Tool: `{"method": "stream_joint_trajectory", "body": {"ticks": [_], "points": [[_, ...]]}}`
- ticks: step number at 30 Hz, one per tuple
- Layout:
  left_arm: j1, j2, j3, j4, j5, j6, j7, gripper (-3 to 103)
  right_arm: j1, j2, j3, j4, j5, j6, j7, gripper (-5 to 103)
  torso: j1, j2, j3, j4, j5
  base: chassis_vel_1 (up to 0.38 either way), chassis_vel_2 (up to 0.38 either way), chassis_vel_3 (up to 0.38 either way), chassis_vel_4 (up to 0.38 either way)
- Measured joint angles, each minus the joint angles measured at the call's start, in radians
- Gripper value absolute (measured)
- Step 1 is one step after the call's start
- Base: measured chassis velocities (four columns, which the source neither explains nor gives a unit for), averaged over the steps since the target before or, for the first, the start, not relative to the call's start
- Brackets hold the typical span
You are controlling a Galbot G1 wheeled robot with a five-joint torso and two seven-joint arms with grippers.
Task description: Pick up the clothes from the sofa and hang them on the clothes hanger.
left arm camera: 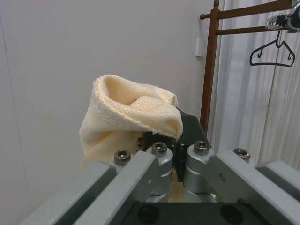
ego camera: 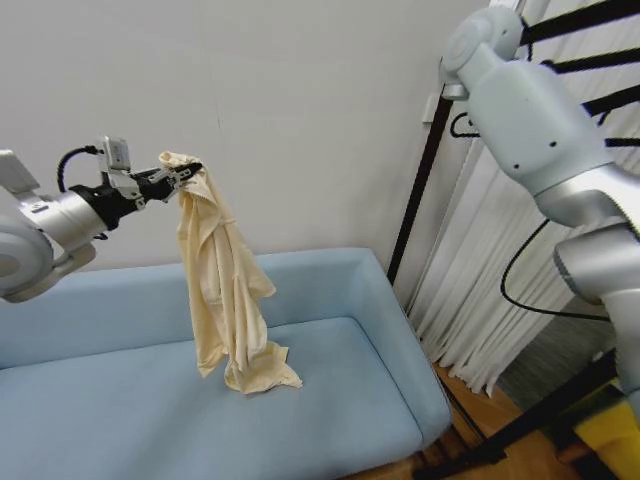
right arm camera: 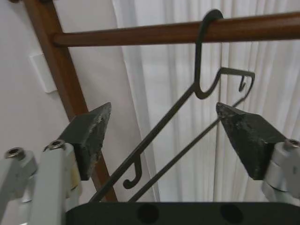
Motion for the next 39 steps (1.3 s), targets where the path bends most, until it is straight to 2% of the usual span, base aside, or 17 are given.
{"method": "stream_joint_trajectory", "body": {"ticks": [1,4,5,9,20,25,27,28,30,31,33,34,36,37,39], "points": [[0.0,0.0,0.0,0.0,0.0,0.0,0.0,1,0.0,0.0,0.0,0.0,0.0,0.0,0.0,71,0.0,0.0,0.0,0.0,0.0,0.0,0.0,0.0,0.0],[0.003,-0.011,0.002,-0.005,0.001,0.001,-0.003,1,0.005,0.032,0.028,-0.074,-0.019,0.005,-0.002,88,0.0,0.0,0.0,0.0004,-0.0002,0.0,0.0,0.0,0.0],[0.006,-0.013,0.002,-0.007,0.001,0.001,-0.004,1,0.004,0.037,0.034,-0.087,-0.024,0.006,-0.005,88,0.0,0.0,0.0,0.0005,-0.0004,0.0,0.0,0.0,0.0],[0.02,-0.016,-0.01,-0.007,0.001,0.001,-0.004,1,-0.02,0.036,0.035,-0.095,-0.045,0.005,-0.02,99,0.0,0.0,0.0,0.0005,-0.0001,0.0,0.0,0.0,0.0],[0.059,-0.032,-0.042,0.001,0.0,0.0,-0.001,1,-0.06,0.031,0.056,-0.135,-0.084,0.012,-0.054,100,0.0,0.0,0.0,0.0003,-0.0002,0.0,0.0,0.0,0.0],[0.06,-0.039,-0.038,0.007,0.002,-0.001,0.001,1,-0.066,0.026,0.054,-0.124,-0.065,0.01,-0.03,101,0.0,0.0,0.0,0.0004,-0.0002,0.0,0.0,0.0,0.0],[0.064,-0.043,-0.038,0.008,0.003,-0.001,0.002,1,-0.072,0.019,0.046,-0.108,-0.046,0.01,-0.015,91,0.0,0.0,0.0,0.0004,-0.0002,0.0,0.0,0.0,0.0],[0.064,-0.043,-0.038,0.008,0.003,-0.001,0.002,1,-0.072,0.019,0.046,-0.108,-0.046,0.01,-0.015,91,0.0,0.0,0.0,0.0004,-0.0002,0.0,0.0,0.0,0.0],[0.072,-0.046,-0.042,0.008,0.003,-0.002,0.003,1,-0.079,0.012,0.04,-0.096,-0.034,0.01,-0.008,81,0.0,0.0,0.0,0.0004,-0.0003,0.0,0.0,0.0,0.0],[0.08,-0.046,-0.049,0.009,0.003,-0.004,0.004,1,-0.085,0.006,0.034,-0.087,-0.027,0.013,-0.006,81,0.0,0.0,0.0,0.0004,-0.0002,0.0,0.0,0.0,0.0],[0.092,-0.046,-0.057,0.01,0.003,-0.01,0.004,1,-0.093,-0.001,0.028,-0.079,-0.022,0.021,-0.006,70,0.0,0.0,0.0,0.0003,-0.0001,0.0,0.0,0.0,0.0],[0.092,-0.046,-0.057,0.01,0.003,-0.01,0.004,1,-0.093,-0.001,0.028,-0.079,-0.022,0.021,-0.006,70,0.0,0.0,0.0,0.0003,-0.0001,0.0,0.0,0.0,0.0],[0.096,-0.044,-0.062,0.014,0.003,-0.012,0.006,1,-0.098,-0.005,0.026,-0.075,-0.021,0.026,-0.007,59,0.0,0.0,0.0,0.0004,-0.0001,0.0,0.0,0.0,0.0],[0.096,-0.042,-0.065,0.016,0.002,-0.013,0.006,1,-0.099,-0.008,0.025,-0.073,-0.021,0.029,-0.01,59,0.0,0.0,0.0,0.0004,-0.0001,0.0,0.0,0.0,0.0],[0.094,-0.04,-0.067,0.018,0.0,-0.013,0.007,1,-0.102,-0.016,0.022,-0.065,-0.02,0.04,-0.017,48,0.0,0.0,0.0,0.0005,-0.0002,0.0,0.0,0.0,0.0]]}}
